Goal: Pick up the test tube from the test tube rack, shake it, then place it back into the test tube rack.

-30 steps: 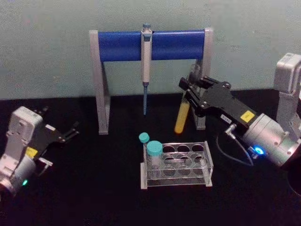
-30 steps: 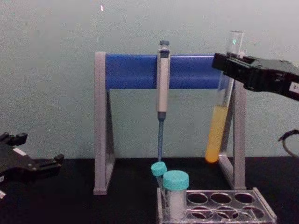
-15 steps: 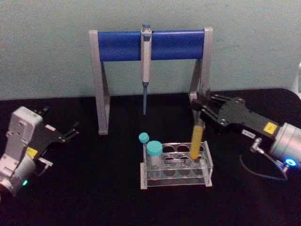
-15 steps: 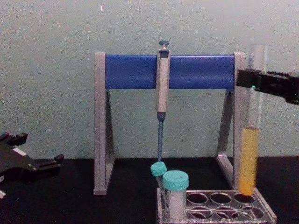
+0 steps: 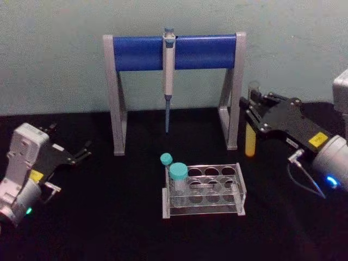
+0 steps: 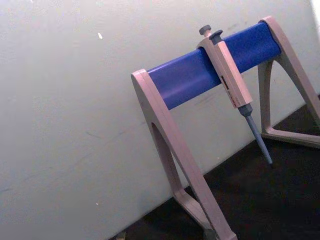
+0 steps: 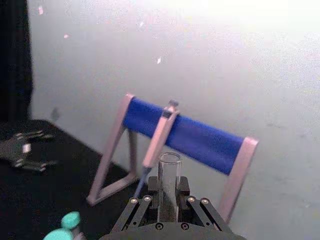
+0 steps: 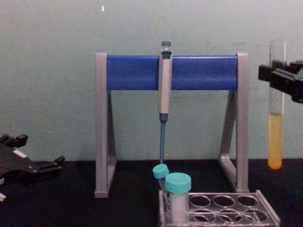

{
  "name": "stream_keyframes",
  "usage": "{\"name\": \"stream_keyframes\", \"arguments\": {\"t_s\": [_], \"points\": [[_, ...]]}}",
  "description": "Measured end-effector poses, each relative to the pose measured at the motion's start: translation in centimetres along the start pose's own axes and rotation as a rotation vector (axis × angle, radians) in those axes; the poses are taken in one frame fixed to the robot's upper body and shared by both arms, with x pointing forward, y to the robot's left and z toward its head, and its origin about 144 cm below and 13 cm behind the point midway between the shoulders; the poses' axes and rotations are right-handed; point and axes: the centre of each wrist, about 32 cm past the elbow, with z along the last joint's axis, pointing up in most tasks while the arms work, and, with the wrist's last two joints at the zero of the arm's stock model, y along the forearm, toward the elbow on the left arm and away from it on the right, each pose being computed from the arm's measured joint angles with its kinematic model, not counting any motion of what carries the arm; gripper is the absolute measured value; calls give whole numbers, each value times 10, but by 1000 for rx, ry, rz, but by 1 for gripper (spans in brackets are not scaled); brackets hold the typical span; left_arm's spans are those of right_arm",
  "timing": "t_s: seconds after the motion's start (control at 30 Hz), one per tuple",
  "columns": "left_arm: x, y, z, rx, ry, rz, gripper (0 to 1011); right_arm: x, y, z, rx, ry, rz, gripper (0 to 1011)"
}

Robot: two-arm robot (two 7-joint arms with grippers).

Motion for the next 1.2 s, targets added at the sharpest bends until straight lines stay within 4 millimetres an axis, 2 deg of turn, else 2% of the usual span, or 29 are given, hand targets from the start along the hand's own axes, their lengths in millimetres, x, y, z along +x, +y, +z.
{"name": "stream_keyframes", "arguments": {"t_s": [0.3, 0.43, 0.57, 0.7, 0.87, 1.07, 1.2], "points": [[0, 0, 0, 0, 0, 0, 1001, -11, 25, -14, 72, 27, -15, 240], [0, 0, 0, 0, 0, 0, 1001, -14, 36, -22, 115, 99, 63, 240], [0, 0, 0, 0, 0, 0, 1001, -15, 40, -25, 138, 154, 141, 240], [0, 0, 0, 0, 0, 0, 1001, -10, 37, -25, 133, 191, 210, 240], [0, 0, 0, 0, 0, 0, 1001, -2, 23, -23, 84, 198, 268, 240], [0, 0, 0, 0, 0, 0, 1001, 8, 5, -17, 35, 157, 260, 240], [0, 0, 0, 0, 0, 0, 1001, 11, 1, -16, 24, 131, 207, 240]]}}
